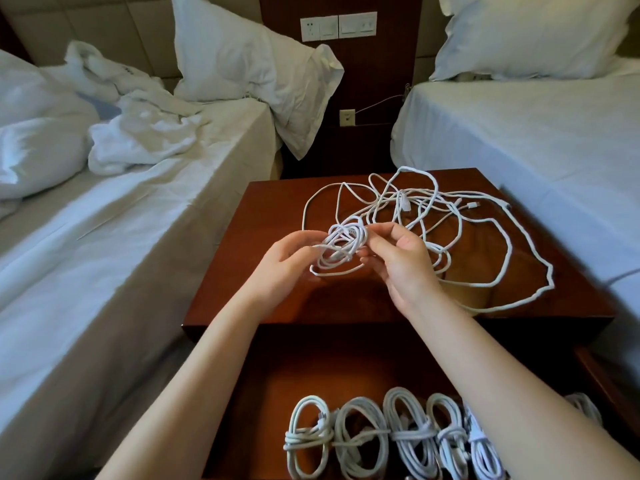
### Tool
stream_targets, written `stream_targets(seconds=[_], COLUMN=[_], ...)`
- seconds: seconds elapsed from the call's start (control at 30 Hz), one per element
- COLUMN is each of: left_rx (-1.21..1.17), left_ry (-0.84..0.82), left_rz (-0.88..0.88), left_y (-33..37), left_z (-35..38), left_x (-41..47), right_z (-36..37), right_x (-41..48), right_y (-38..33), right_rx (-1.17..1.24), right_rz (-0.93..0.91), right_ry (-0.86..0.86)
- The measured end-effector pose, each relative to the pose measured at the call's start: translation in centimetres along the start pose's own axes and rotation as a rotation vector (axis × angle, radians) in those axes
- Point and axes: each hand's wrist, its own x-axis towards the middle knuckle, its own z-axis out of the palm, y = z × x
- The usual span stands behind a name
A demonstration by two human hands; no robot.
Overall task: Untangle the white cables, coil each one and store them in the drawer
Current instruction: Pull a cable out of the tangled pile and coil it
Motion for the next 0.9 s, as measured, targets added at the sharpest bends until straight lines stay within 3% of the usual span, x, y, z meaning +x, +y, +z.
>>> stream_targets(seconds=[0.1, 0.23, 0.37, 0.6, 0.73, 0.9], left_rx=[-0.041, 0.215, 0.324, 0.537, 0.384, 0.214], left_ry=[0.064, 0.242, 0.295, 0.404, 0.561, 0.806], left_rz=[0.015, 0.153, 0.234, 0.365, 0.400, 0.197], left_y=[-0.7, -0.6, -0.7, -0.9, -0.5, -1.4], left_z=[1.4, 2.5, 2.4, 1.5, 0.2, -2.2], left_x=[-0.2, -0.4, -0.6, -1.0, -0.8, -0.2], right_z=[0.4, 1.1, 1.3, 1.3, 0.2, -0.1], right_x=[-0.2, -0.6, -0.9, -0.4, 0.6, 0.9], right_y=[0.6, 1.1, 1.0, 1.5, 0.8, 1.3], right_rx=[-0.054, -0.091, -0.152, -0.265, -0.277, -0.369], right_rz=[-0.017, -0.030, -0.046, -0.039, -0.023, -0.057], right_ry=[-0.021, -0.105, -0.174, -0.055, 0.145, 0.221])
